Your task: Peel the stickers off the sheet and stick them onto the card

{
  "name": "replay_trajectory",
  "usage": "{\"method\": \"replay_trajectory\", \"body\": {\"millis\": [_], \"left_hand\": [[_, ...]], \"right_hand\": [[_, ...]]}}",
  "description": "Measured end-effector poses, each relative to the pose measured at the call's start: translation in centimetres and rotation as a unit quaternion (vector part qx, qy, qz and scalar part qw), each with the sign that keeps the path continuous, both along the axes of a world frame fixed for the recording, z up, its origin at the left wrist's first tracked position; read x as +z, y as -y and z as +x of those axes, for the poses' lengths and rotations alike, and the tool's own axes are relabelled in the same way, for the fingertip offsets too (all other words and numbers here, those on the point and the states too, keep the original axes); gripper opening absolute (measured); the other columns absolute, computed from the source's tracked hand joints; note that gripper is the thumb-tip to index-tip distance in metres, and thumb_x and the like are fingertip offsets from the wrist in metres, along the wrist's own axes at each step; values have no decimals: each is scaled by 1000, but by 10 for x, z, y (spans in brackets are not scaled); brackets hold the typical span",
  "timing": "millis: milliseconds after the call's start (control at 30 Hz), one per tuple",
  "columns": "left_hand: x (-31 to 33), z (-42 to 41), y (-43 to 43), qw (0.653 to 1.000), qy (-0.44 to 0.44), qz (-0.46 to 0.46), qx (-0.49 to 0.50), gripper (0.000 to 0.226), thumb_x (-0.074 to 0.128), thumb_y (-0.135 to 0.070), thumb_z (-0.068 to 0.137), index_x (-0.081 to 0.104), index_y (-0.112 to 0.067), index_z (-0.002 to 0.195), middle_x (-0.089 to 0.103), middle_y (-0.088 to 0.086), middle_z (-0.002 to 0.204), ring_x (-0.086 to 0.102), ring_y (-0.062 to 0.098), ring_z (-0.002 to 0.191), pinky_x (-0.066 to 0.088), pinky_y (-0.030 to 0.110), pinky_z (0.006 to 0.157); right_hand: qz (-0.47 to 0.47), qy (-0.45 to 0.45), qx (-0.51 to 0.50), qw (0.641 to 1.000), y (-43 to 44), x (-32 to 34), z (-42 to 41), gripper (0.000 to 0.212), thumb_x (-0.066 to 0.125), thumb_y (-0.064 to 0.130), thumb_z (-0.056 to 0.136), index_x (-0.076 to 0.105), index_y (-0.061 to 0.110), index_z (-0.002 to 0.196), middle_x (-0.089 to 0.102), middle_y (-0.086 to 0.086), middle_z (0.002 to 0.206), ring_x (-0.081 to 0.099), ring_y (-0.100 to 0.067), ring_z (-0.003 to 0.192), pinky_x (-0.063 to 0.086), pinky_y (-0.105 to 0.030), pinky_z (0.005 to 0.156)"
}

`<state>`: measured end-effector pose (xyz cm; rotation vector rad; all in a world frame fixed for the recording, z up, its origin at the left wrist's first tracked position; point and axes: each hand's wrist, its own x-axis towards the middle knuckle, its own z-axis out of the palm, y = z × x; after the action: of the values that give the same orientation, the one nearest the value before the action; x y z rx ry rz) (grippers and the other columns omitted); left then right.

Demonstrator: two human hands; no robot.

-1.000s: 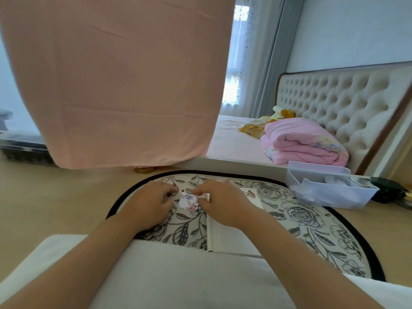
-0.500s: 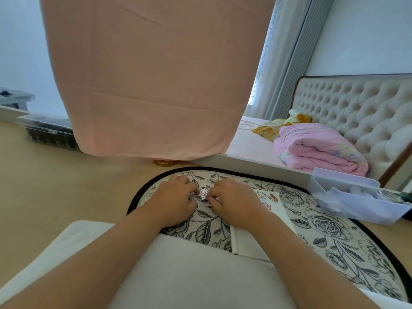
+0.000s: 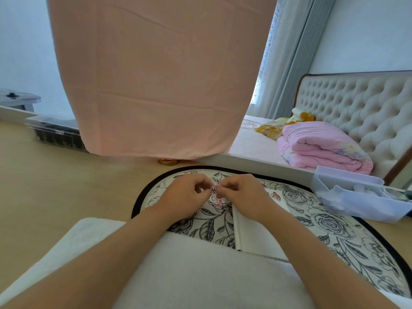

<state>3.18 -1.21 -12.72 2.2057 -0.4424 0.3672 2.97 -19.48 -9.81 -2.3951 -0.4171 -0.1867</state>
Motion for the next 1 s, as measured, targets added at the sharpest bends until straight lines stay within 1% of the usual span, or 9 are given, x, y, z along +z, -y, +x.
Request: {"method": "replay_trajectory", "body": {"millis": [100, 200, 300, 433, 633, 700, 800, 933, 1000], "left_hand": [[5, -3, 4, 994, -63, -91, -1, 10, 74, -20, 85, 71, -29, 85, 72, -8, 75, 66, 7, 73, 54, 30, 74], [10, -6, 9, 980, -113, -167, 2, 8, 75, -15, 83, 74, -21, 88, 76, -1, 81, 72, 16, 83, 56, 35, 81], [15, -12, 16, 966, -135, -219, 1, 7, 75, -13, 83, 73, -19, 86, 76, -4, 78, 68, 1, 70, 52, 22, 73], [19, -20, 29, 959, -162, -231, -11, 7, 75, -12, 83, 73, -17, 87, 76, -3, 79, 62, 1, 65, 43, 10, 56], [25, -28, 50, 968, -137, -205, -43, 4, 69, -20, 90, 73, -20, 89, 76, -5, 79, 63, 5, 66, 53, 24, 67], [27, -26, 59, 970, -126, -206, -35, 3, 72, -20, 90, 74, -20, 89, 73, -6, 73, 61, 3, 62, 50, 19, 61], [32, -21, 76, 967, -135, -215, -30, 6, 72, -18, 89, 75, -19, 84, 70, -9, 67, 59, 4, 59, 42, 11, 51], [36, -12, 96, 964, -141, -223, -20, 9, 71, -20, 90, 74, -21, 82, 72, -9, 68, 59, 3, 58, 41, 9, 50], [37, -8, 106, 966, -143, -215, -27, 8, 70, -21, 90, 73, -20, 83, 74, -5, 75, 60, 4, 59, 41, 10, 50]], "right_hand": [[99, -41, -2, 994, 1, 6, -6, 11, 72, 21, 91, 80, 20, 83, 76, -2, 79, 63, -18, 68, 56, -39, 77], [190, -78, -9, 979, 1, 10, -11, 10, 72, 15, 91, 77, 12, 99, 77, 0, 77, 63, 0, 61, 53, -20, 63], [255, -100, -27, 961, 6, 11, -14, 10, 73, 15, 90, 76, 12, 99, 77, -1, 80, 60, -5, 57, 45, -11, 53], [313, -139, -25, 939, 19, 11, -18, 5, 73, 17, 90, 78, 16, 92, 74, 1, 81, 59, -11, 63, 41, -23, 57], [293, -121, -15, 948, 49, 15, -26, 10, 76, 14, 88, 80, 12, 97, 74, -2, 80, 55, -11, 59, 41, -21, 54], [291, -111, -15, 950, 59, 16, -28, 12, 77, 11, 86, 79, 8, 98, 74, -2, 76, 55, -7, 55, 42, -16, 51], [312, -116, -25, 943, 75, 18, -28, 13, 74, 19, 90, 79, 10, 97, 76, -5, 81, 56, -13, 58, 40, -21, 53], [336, -124, -54, 932, 97, 21, -23, 25, 58, 27, 101, 78, 14, 95, 78, -6, 91, 58, -17, 63, 40, -25, 58], [317, -105, -68, 940, 105, 22, -22, 20, 62, 26, 98, 78, 14, 94, 78, -3, 88, 59, -16, 62, 41, -23, 56]]}}
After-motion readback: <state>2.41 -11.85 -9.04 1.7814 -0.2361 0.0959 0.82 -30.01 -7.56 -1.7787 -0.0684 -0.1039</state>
